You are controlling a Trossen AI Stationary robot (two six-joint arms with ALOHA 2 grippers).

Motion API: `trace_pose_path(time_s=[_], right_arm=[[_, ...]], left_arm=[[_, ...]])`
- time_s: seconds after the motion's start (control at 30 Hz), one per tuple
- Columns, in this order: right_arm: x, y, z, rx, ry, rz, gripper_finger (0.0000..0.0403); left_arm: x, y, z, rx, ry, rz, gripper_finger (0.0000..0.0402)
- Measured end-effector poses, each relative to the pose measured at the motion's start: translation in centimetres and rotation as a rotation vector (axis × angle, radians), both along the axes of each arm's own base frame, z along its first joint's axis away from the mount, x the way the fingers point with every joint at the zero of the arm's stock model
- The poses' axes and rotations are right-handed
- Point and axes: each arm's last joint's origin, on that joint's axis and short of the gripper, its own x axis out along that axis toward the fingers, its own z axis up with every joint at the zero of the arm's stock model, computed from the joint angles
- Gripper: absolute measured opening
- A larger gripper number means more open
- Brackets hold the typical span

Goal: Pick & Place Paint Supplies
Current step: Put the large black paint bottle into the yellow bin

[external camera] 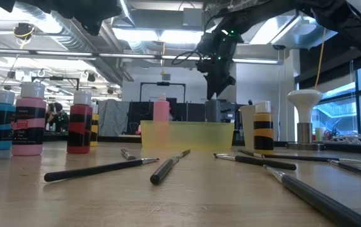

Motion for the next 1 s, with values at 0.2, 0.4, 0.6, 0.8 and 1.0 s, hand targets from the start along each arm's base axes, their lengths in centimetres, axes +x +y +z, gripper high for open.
trace_pose_path(time_s=[0.2,0.4,0.6,0.8,1.0], right_arm=[[0.3,-0.2,-0.3,-0.004,-0.011,0.006,0.0122],[0.2,-0.1,-0.3,0.001,-0.005,0.008,0.0122],[0.3,-0.2,-0.3,-0.01,-0.015,0.013,0.0122],[0.3,-0.2,-0.9,-0.001,-0.015,0.009,0.0122],[0.4,-0.3,-1.2,0.003,-0.032,0.013,0.0122]], left_arm=[[0.0,0.0,0.0,0.003,0.0,-0.001,0.0086],[0.0,0.0,0.0,0.003,0.0,-0.001,0.0086],[0.0,0.0,0.0,0.002,0.0,0.0,0.0086],[0.0,0.0,-0.1,-0.003,0.009,0.001,0.0086],[0.0,0.0,-0.2,-0.004,0.018,0.002,0.0086]])
